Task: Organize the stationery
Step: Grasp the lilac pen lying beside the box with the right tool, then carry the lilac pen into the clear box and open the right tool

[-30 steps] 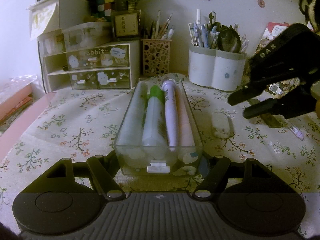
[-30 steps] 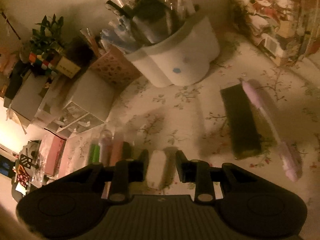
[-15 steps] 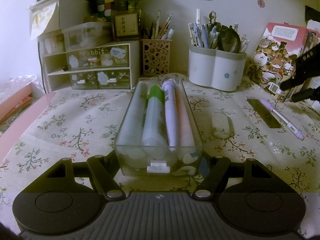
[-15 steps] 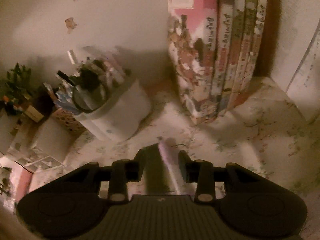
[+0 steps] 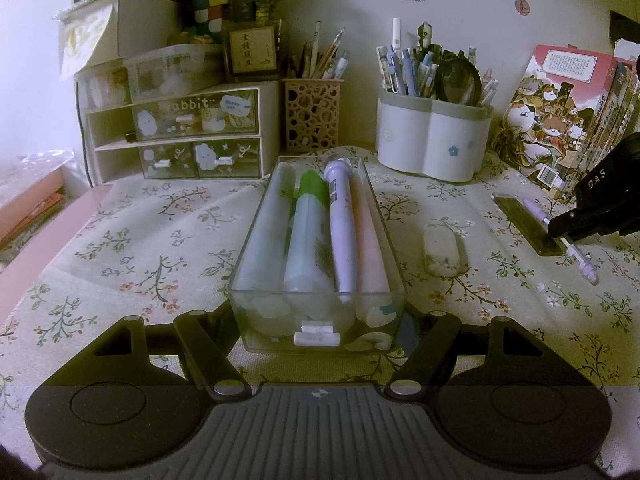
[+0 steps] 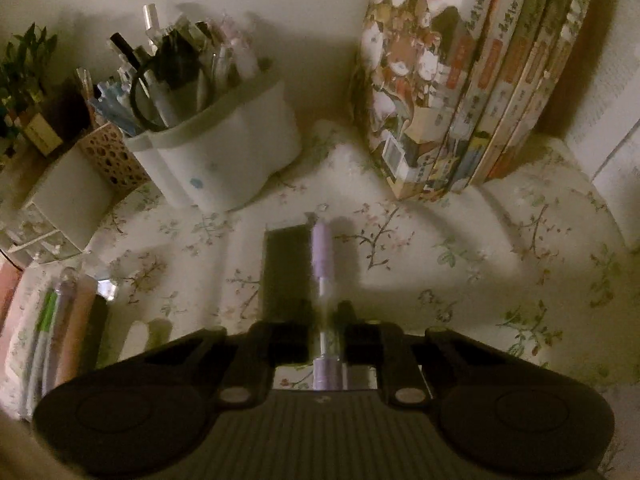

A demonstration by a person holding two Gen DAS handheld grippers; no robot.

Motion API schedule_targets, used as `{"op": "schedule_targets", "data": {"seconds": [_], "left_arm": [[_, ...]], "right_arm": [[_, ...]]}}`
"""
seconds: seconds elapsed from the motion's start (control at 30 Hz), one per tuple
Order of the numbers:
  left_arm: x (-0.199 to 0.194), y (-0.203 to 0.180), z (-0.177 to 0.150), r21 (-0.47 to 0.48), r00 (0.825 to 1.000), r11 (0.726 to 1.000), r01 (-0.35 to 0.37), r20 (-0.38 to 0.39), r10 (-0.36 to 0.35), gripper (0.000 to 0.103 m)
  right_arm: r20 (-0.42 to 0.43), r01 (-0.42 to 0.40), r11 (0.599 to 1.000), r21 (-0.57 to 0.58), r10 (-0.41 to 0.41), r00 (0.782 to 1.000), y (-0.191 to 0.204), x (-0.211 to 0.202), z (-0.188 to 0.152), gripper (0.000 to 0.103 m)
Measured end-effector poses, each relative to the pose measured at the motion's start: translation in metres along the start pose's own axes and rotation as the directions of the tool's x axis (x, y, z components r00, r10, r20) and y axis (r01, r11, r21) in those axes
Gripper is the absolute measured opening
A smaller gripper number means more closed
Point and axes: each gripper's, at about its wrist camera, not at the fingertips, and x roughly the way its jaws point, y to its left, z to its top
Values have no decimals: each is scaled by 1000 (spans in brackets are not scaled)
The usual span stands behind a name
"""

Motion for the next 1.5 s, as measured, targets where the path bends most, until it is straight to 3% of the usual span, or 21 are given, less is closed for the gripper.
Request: {"op": "schedule_targets", "data": {"seconds": [0.23,0.47,0.8,1.33,1.5], "left_arm": [[0,0,0,0,1000,1000,0,0,0,72],[0,0,0,2,1000,1000,0,-1,0,72],[0,0,0,2,1000,1000,0,-1,0,72],[0,0,1,1,1000,1000,1,-1,-1,72],[-1,0,1,1,1000,1000,2,-1,-2,72]], "right_arm": [[10,-32,997,74,31,999,-7,-3,3,17],[45,-167,969,182,162,986,-6,-21,6,17],[29,-294,944,151,293,956,40,-21,1,17],[10,-366,920,140,368,930,78,-17,-4,17],[-12,-418,894,162,426,905,89,-13,-5,17]]}}
